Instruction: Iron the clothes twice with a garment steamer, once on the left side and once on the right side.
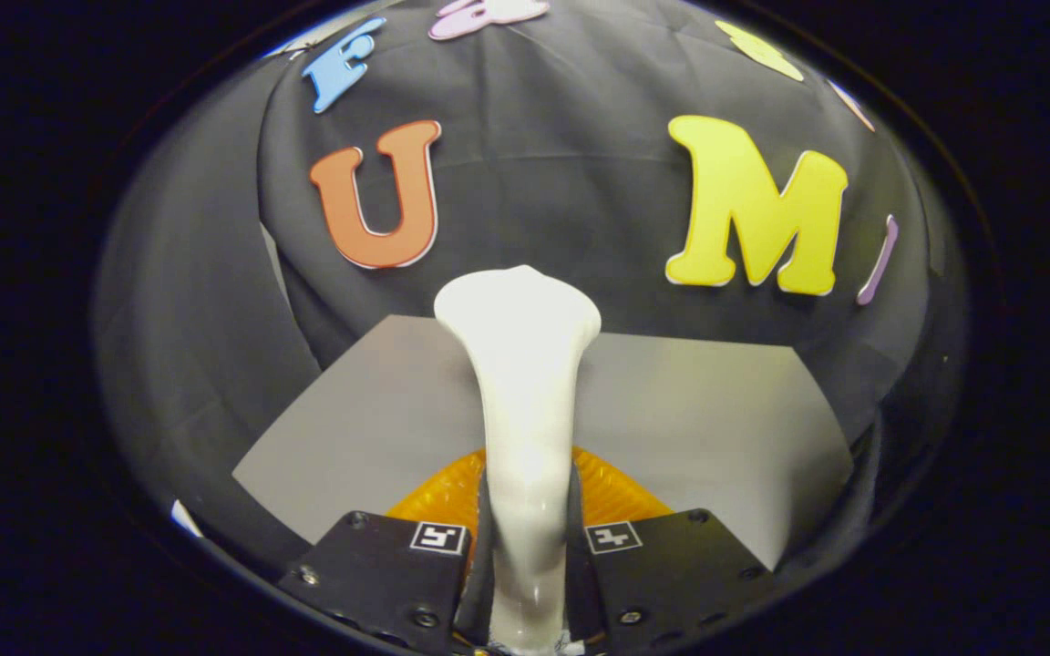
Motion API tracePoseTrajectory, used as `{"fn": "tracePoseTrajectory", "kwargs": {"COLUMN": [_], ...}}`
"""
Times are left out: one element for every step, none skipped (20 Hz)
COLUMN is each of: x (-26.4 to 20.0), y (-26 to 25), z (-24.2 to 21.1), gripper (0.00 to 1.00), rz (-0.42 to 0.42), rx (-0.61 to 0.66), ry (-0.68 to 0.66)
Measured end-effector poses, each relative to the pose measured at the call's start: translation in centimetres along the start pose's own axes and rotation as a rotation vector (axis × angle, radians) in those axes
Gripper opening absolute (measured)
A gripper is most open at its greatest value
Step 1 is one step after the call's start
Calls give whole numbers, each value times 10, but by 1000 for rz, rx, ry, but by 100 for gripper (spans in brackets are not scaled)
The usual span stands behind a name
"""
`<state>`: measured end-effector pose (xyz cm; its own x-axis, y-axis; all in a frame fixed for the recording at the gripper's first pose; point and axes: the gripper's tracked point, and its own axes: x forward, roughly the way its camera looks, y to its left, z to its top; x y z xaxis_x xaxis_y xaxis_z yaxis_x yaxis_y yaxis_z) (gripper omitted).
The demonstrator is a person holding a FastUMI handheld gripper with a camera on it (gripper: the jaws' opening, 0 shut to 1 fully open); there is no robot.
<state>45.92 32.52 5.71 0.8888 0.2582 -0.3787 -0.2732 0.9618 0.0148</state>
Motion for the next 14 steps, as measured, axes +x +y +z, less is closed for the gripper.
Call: {"fn": "tracePoseTrajectory", "kwargs": {"x": [-14, -28, -41, -56, -73, -90, -108, -125, -145, -164, -183, -204, -225, -245], "y": [0, 0, 0, 0, -2, -4, -5, -7, -14, -17, -23, -29, -39, -49], "z": [3, 7, 8, 11, 12, 14, 13, 14, 11, 9, 5, 1, -3, -10], "gripper": [34, 34, 34, 34, 34, 34, 34, 34, 34, 34, 34, 34, 34, 34], "rz": [5, 17, 34, 45, 54, 62, 72, 77, 77, 80, 80, 77, 70, 59], "rx": [4, 15, 29, 34, 44, 42, 44, 44, 54, 62, 75, 90, 104, 112], "ry": [-27, -48, -72, -90, -117, -141, -167, -186, -206, -225, -240, -256, -271, -284]}}
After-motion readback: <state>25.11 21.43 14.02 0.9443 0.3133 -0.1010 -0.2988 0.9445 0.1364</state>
